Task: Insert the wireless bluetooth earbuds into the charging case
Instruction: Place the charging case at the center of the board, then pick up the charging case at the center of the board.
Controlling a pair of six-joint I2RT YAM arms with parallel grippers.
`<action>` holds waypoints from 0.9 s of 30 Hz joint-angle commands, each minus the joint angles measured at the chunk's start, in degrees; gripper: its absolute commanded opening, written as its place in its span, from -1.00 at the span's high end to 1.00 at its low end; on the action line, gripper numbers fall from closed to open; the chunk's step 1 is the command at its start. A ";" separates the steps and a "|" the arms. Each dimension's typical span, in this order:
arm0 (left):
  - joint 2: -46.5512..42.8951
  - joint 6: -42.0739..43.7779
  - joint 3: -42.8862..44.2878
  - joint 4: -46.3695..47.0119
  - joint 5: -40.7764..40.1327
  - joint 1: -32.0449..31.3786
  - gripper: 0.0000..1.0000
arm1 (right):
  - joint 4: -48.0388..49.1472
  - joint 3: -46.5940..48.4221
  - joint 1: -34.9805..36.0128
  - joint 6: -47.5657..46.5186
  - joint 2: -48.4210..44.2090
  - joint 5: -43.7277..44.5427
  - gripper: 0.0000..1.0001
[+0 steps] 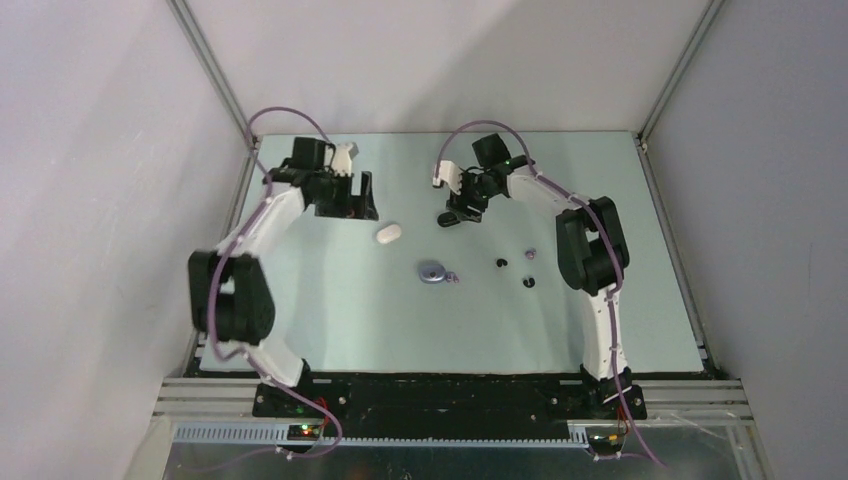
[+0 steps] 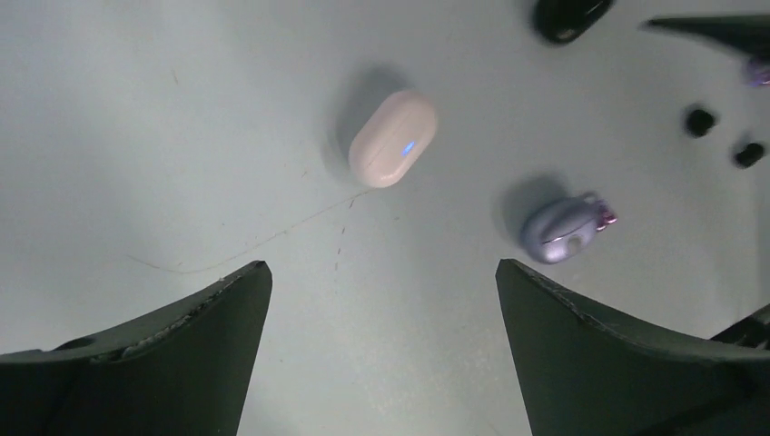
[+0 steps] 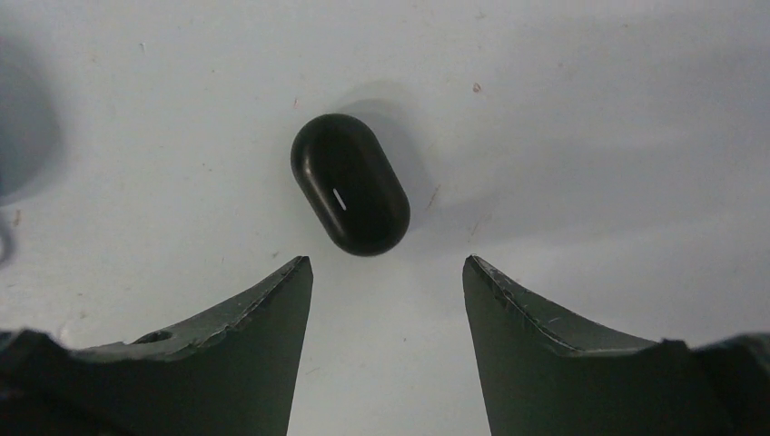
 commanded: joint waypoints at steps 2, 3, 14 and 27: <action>-20.48 -8.06 -10.95 22.02 7.68 0.10 -0.99 | -1.30 4.50 1.49 -6.89 4.32 -1.71 -0.33; -25.22 -9.53 -17.24 27.61 14.85 0.05 -0.99 | -1.51 5.37 1.68 -7.22 5.23 -1.73 -0.33; -22.67 -9.96 -14.19 27.89 24.10 -3.73 -0.98 | -15.96 19.42 2.56 -11.13 14.42 -2.30 -0.07; -18.47 -10.47 -11.72 23.10 26.87 -1.44 -0.60 | -18.48 15.64 2.39 -7.59 12.95 -0.87 -0.21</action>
